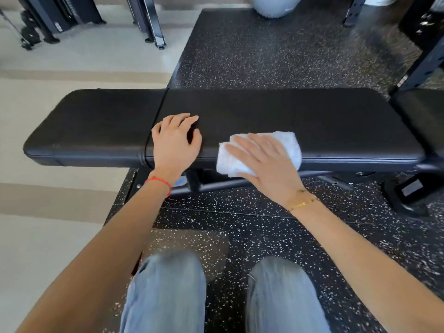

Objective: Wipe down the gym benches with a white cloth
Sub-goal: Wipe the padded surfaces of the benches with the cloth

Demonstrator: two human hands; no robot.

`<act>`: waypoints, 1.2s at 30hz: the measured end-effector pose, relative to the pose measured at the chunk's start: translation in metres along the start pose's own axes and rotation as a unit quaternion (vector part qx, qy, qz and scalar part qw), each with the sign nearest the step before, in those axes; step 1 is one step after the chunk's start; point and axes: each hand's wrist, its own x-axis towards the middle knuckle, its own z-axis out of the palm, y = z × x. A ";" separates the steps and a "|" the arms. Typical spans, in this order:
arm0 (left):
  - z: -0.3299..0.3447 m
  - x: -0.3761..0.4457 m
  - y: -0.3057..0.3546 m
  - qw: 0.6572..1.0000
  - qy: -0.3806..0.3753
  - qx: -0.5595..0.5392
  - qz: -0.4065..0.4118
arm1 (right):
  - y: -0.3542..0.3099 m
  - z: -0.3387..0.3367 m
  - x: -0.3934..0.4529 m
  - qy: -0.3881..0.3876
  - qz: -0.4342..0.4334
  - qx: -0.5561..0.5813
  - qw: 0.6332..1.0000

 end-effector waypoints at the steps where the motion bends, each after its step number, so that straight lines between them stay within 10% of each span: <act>1: 0.000 0.000 0.000 1.000 0.001 -0.002 0.000 | 0.013 0.000 -0.010 0.004 0.007 -0.002 1.000; 36: 0.020 0.000 0.072 1.000 -0.011 -0.004 0.004 | 0.080 -0.011 -0.071 0.012 0.105 -0.003 0.994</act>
